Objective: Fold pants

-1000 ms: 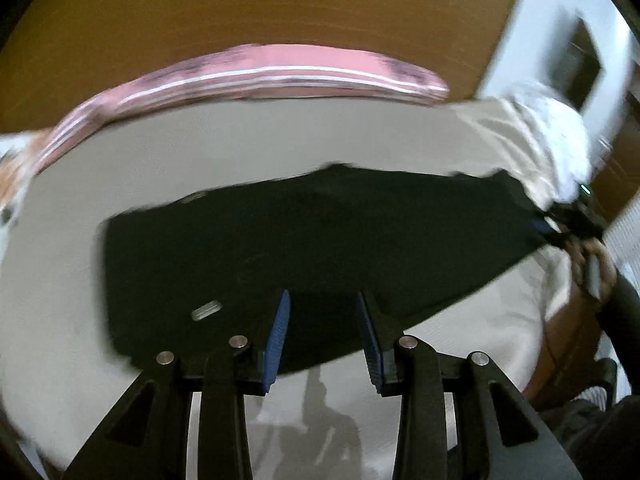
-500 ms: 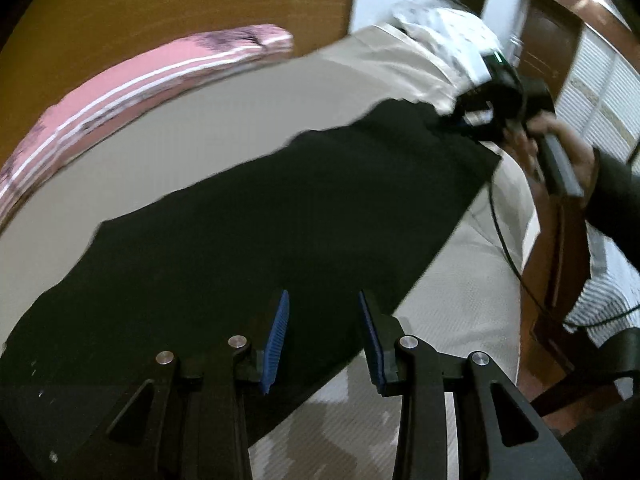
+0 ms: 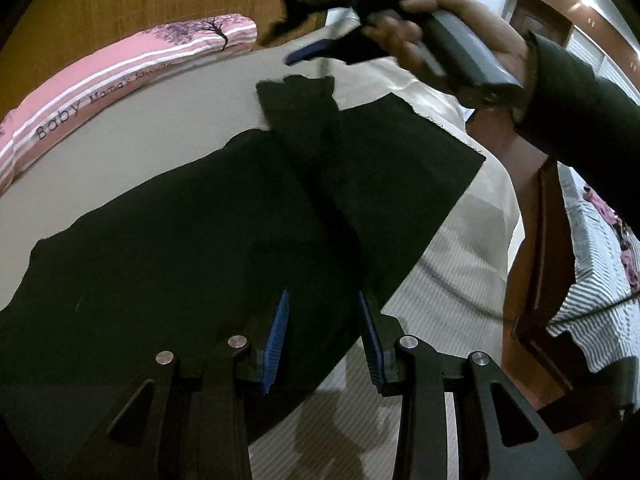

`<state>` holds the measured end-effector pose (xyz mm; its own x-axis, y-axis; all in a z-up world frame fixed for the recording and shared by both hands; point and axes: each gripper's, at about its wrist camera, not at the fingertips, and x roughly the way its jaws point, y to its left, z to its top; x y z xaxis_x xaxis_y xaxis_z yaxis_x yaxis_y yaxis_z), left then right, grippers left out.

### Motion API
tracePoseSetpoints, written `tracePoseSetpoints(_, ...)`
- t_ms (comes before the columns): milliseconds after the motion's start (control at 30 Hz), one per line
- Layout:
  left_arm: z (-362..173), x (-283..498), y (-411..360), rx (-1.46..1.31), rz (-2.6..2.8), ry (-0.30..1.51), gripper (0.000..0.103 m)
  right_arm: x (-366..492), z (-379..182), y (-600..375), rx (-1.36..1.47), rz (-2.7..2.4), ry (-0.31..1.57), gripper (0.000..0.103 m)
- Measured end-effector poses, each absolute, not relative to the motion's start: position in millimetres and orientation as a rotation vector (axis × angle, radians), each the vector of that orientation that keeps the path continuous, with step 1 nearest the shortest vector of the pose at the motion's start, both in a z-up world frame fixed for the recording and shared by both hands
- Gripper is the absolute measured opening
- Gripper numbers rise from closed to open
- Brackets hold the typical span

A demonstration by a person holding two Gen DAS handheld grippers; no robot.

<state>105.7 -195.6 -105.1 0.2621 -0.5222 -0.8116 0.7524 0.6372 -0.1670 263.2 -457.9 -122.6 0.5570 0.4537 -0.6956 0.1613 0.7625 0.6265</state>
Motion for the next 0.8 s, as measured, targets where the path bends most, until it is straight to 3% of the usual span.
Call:
tracePoseSetpoints(267, -111, 100, -214, 0.225, -0.926, 0.982, 0.037, 232, -105, -508, 0.75, 0.148, 0.927, 0.033)
tracePoseSetpoints(500, -125, 106, -226, 0.203, -0.884, 0.999, 0.037, 213, -147, -556, 0.833, 0.04, 0.973, 0.033)
tracePoseSetpoints(800, -131, 115, -226, 0.164, -0.867, 1.017, 0.021, 258, -174, -550, 0.875, 0.058, 0.986, 0.032)
